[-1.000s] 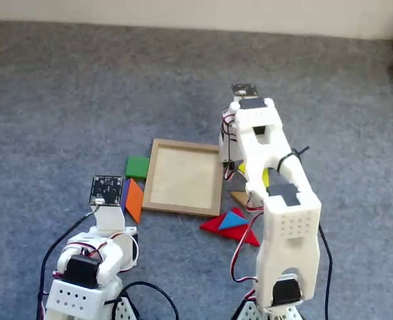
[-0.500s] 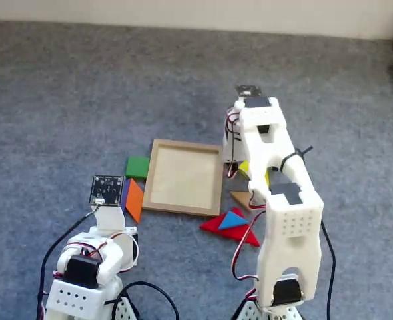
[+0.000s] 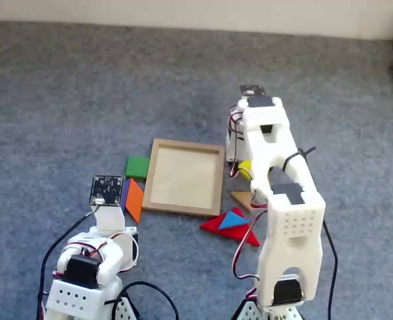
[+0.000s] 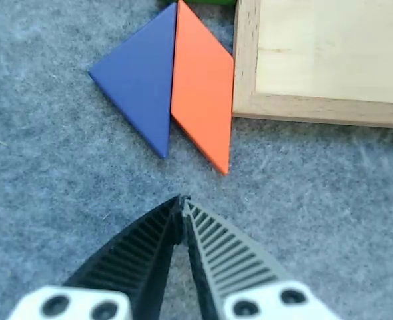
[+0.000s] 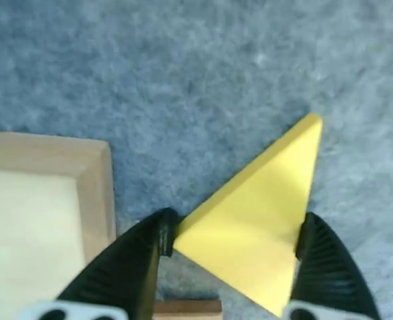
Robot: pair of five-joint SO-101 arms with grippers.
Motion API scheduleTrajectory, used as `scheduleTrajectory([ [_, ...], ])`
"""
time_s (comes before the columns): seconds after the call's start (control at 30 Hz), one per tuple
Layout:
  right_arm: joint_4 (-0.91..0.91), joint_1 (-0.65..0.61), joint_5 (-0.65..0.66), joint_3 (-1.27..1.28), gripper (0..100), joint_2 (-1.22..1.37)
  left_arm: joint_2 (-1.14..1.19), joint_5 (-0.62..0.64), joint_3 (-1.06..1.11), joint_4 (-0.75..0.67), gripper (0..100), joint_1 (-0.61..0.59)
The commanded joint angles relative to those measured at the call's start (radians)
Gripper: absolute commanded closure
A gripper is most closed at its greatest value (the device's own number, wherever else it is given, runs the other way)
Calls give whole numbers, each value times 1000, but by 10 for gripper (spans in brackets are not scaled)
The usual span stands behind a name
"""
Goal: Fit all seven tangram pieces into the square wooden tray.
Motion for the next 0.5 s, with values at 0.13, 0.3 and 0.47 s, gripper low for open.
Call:
scheduleTrajectory([
  [0.13, 48, 36, 49, -47, 840, -22, -42, -2, 21, 5, 993, -8],
  [0.3, 82, 35, 63, -50, 840, -24, -42, -2, 21, 5, 993, -8],
  [0.47, 88, 33, 64, -42, 840, -113, -42, -2, 21, 5, 993, -8],
])
